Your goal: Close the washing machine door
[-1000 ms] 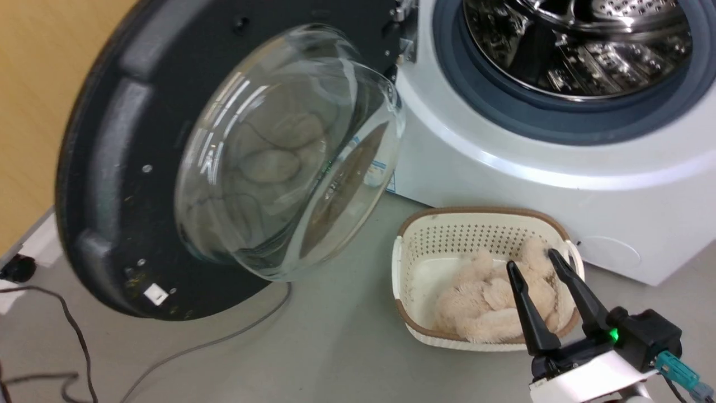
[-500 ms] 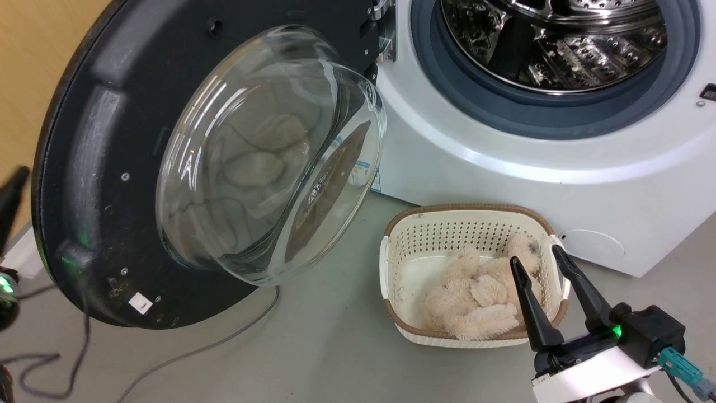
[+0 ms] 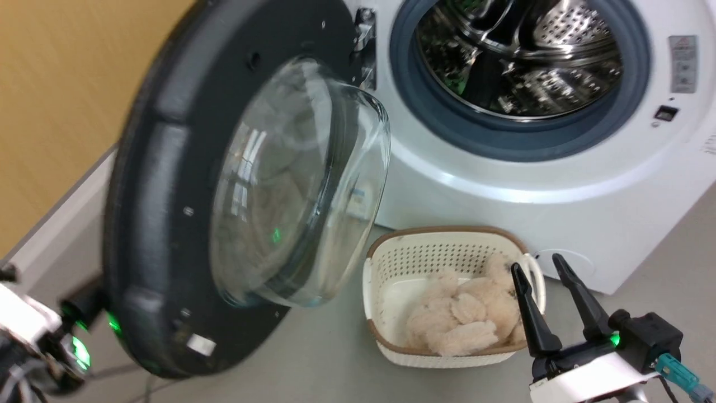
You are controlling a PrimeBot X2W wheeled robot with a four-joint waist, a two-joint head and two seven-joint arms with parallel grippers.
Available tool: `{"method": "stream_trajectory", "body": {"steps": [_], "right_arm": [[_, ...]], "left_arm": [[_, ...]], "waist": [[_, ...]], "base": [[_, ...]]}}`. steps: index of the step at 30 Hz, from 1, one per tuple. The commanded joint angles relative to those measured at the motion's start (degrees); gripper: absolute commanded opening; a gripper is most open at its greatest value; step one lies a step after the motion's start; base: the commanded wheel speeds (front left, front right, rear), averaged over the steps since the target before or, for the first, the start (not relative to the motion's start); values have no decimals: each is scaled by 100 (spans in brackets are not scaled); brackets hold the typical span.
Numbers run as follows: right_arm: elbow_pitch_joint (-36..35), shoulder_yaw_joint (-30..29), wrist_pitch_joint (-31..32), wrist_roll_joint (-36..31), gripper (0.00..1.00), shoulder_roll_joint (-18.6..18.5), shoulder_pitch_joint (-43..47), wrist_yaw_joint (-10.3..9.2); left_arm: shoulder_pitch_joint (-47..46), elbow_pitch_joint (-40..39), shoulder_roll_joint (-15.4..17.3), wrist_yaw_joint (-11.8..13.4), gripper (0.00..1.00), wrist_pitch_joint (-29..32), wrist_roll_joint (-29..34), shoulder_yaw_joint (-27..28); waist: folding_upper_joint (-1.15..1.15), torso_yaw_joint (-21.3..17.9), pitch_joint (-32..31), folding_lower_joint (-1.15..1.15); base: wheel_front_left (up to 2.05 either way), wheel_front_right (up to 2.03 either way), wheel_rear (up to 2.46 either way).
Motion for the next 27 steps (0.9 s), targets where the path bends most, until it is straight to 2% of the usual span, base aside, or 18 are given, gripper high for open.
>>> {"method": "stream_trajectory", "body": {"steps": [1, 8, 12, 17, 27], "right_arm": [[19, -24, -24, 45, 100, 43, 86, 5], [17, -56, -24, 20, 100, 77, 197, 5], [2, -86, -24, 11, 100, 62, 246, 5], [0, -85, -24, 7, 100, 43, 267, 5], [-15, -35, -24, 7, 100, 37, 173, 5]], "left_arm": [[221, -117, -113, 31, 0, 103, -53, -71], [870, -728, -607, 110, 0, 347, -329, -277], [1200, -1079, -786, 197, 0, 357, -526, -561], [1523, -1369, -845, 237, 0, 285, -717, -997], [1888, -1351, -859, 182, 0, -483, -1283, -2089]], "waist": [[0, -118, -119, 0], [0, -518, -277, 0], [0, -774, -291, 0], [0, -1065, -273, 0], [0, -2016, -112, 0]], "base": [[0, 0, 0], [0, 0, 0], [0, 0, 0], [0, 0, 0], [0, 0, 0]]}}
